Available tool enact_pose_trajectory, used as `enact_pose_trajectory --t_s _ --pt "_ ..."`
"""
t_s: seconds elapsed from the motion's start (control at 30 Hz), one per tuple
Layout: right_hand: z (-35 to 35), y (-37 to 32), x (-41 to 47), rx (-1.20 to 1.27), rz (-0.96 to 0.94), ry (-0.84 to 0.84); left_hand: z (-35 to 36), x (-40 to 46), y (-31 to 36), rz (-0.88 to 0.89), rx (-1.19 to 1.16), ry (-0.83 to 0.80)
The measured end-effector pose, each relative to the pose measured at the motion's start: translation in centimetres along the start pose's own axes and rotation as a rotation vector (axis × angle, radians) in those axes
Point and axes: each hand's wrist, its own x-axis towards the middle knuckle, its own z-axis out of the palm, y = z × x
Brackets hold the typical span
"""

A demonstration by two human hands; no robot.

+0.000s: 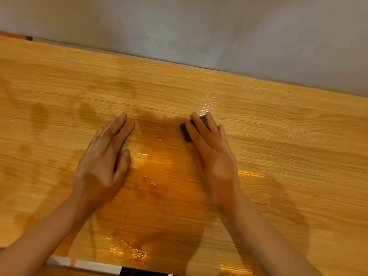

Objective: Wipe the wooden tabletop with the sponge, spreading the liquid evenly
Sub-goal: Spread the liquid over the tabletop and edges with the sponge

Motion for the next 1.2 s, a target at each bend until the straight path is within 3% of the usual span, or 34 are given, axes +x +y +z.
enact_pose_trajectory --t_s 0.2,0.43,0.63,0.83,1.07,1.2 --pt "-0.9 2.0 11.3 -0.094 0.141 0.1 -0.1 0.1 -0.2 0.003 0.016 0.007" --pt "-1.4 2.0 -1.6 -0.051 0.102 0.007 0.1 0.1 -0.5 0.015 0.003 0.008" --pt "-4.0 4.8 8.6 -0.069 0.219 0.141 0.2 0.1 -0.8 0.034 -0.033 0.013" --pt "-3.8 3.6 -2.8 -0.026 0.218 0.088 0.2 0.0 -0.7 0.024 -0.021 0.016" --pt "-5.3 6.4 9.1 -0.055 0.265 0.153 -0.5 2.7 -0.2 -0.009 -0.007 0.054" --pt "-4.8 5.9 3.9 -0.006 0.257 0.179 -0.4 7.2 -0.7 -0.025 0.003 0.105"
